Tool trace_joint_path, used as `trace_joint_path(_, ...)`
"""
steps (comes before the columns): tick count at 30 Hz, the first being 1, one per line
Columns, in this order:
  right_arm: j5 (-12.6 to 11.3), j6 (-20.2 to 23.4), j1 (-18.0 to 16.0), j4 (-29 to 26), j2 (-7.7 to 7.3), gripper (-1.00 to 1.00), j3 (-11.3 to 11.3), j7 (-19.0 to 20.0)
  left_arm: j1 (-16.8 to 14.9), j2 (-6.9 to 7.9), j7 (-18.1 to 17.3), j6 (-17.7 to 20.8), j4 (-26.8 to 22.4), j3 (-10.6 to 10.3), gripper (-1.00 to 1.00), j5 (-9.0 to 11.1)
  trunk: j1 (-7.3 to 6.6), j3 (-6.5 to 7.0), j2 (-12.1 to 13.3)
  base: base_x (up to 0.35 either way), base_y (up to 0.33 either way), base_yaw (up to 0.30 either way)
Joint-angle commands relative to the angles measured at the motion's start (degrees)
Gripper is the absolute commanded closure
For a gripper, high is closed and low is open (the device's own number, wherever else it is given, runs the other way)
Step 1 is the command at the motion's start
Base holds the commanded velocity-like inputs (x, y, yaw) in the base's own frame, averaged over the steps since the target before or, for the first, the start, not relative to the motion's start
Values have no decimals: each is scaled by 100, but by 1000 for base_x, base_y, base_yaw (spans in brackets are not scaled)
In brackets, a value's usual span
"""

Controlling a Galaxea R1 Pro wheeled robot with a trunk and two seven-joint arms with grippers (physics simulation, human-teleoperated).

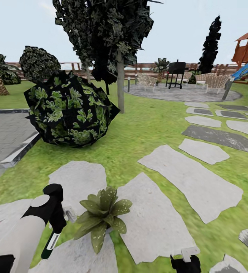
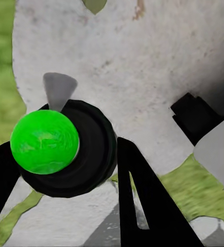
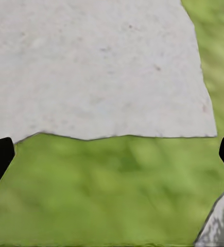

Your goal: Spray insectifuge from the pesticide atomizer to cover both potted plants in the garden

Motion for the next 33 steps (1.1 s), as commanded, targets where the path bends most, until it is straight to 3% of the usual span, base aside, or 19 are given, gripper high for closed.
trace_joint_path(1, 18, -11, -5, 7, -1, -100, 45, -45, 0, -2, -46, 58, -5, 14, 100, -38, -1, -5, -2, -12, 334, -293)
trace_joint_path(18, 20, -10, -5, 7, -1, -100, 45, -45, 0, -5, -46, 58, -5, 14, 100, -33, -1, -5, -2, -111, 315, -293)
trace_joint_path(23, 20, -10, -5, 7, -1, -100, 45, -45, 25, -11, -46, 58, -5, 14, 100, -34, -1, -5, -2, -61, 73, -293)
trace_joint_path(29, 17, -12, -5, 6, -1, -100, 45, -45, 303, -115, -46, 58, -8, 10, 100, -25, -1, -5, -2, -2, 2, -293)
trace_joint_path(33, 20, -12, -5, 7, -1, -100, 45, -45, 425, -20, -46, 52, -13, 50, 100, 6, -1, -5, -2, 0, 0, -292)
